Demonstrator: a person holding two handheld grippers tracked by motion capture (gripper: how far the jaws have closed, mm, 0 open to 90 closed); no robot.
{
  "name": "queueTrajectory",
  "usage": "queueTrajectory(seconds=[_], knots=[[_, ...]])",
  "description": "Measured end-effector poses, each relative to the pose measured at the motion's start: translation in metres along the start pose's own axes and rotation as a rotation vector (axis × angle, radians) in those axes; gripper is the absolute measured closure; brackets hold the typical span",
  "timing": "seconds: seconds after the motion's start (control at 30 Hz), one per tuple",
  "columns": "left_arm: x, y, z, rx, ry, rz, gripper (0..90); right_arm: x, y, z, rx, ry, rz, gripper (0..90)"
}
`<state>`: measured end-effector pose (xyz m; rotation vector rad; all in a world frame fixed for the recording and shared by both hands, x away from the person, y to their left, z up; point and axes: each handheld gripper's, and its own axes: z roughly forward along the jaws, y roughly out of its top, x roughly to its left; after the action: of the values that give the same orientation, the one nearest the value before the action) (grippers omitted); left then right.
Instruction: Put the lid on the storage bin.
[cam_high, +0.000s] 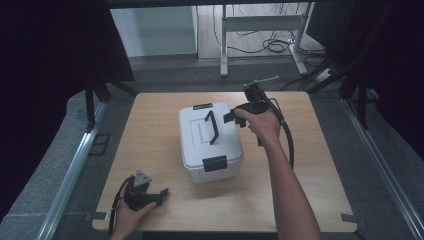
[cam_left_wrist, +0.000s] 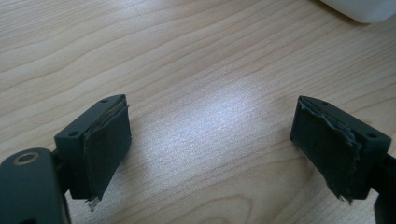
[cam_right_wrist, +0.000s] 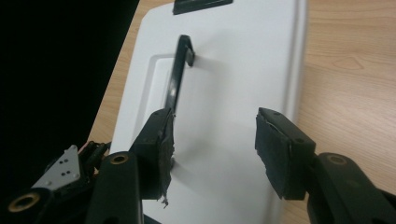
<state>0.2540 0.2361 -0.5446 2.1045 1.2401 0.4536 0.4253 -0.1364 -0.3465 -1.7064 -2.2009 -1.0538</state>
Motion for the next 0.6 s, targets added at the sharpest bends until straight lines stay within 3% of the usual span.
queueTrajectory(seconds=[0.6], knots=[[0.0,0.0,0.0,-0.006,0.002,-0.005,12.2,-0.059,-0.058,-0.03,-0.064,0.029,0.002,40.0]])
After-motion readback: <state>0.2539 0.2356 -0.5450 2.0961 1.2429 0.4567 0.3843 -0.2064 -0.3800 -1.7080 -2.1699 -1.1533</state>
